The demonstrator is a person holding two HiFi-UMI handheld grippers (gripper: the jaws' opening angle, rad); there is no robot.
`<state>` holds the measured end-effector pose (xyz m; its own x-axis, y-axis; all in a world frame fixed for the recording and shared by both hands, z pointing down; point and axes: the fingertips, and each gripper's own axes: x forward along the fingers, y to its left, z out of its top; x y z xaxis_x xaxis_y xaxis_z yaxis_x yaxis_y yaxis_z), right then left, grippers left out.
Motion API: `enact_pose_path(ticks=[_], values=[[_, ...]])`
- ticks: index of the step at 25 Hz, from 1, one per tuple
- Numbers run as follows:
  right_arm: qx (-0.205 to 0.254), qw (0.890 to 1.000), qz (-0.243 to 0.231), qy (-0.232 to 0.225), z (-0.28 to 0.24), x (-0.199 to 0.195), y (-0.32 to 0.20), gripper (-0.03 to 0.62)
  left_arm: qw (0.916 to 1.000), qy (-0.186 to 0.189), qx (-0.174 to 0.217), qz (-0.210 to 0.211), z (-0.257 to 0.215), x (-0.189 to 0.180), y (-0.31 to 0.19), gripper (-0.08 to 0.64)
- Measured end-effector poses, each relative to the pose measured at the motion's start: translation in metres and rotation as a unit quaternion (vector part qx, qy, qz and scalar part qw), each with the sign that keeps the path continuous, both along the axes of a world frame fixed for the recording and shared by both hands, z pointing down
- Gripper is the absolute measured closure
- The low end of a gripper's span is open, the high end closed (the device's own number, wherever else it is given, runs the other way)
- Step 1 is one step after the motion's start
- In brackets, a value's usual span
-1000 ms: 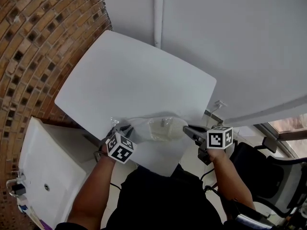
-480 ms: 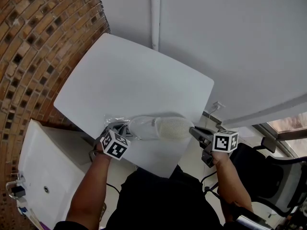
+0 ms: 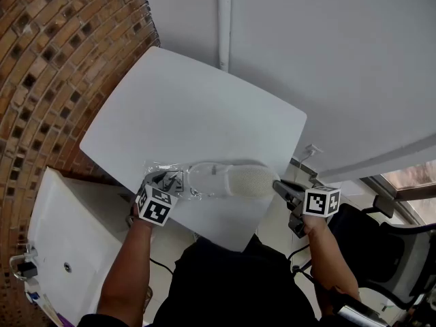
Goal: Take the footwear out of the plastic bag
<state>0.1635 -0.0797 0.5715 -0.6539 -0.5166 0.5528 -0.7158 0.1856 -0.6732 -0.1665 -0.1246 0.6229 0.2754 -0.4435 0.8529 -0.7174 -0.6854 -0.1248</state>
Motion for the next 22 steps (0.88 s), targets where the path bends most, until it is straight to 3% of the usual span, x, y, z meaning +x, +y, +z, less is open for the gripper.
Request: enact_pose_path(ticks=[4,10,15,19,22], values=[[0.003,1.000,-0.003,0.005,-0.001,0.000,0.002,0.534,0.9980,0.040,0.030,0.037,-0.024,0.021,0.005,0.388],[0.012,1.000,-0.009,0.014,-0.006,-0.005,0.004,0.534,0.9885,0.023,0.029,0.147,-0.022,0.075,0.009,0.370],[0.019,1.000,-0.015,0.016,-0.013,-0.009,0.005,0.534,0.9857,0.000,-0.010,0.168,0.001,0.094,0.004,0.371],[0.021,1.000,-0.011,0.005,-0.017,-0.011,0.004,0.536,0.9857,0.005,-0.030,0.166,0.007,0.096,0.004,0.396],[0.020,1.000,0.006,-0.022,-0.021,-0.007,0.002,0.541,0.9843,-0.015,-0.026,0.174,0.011,0.095,0.005,0.507]])
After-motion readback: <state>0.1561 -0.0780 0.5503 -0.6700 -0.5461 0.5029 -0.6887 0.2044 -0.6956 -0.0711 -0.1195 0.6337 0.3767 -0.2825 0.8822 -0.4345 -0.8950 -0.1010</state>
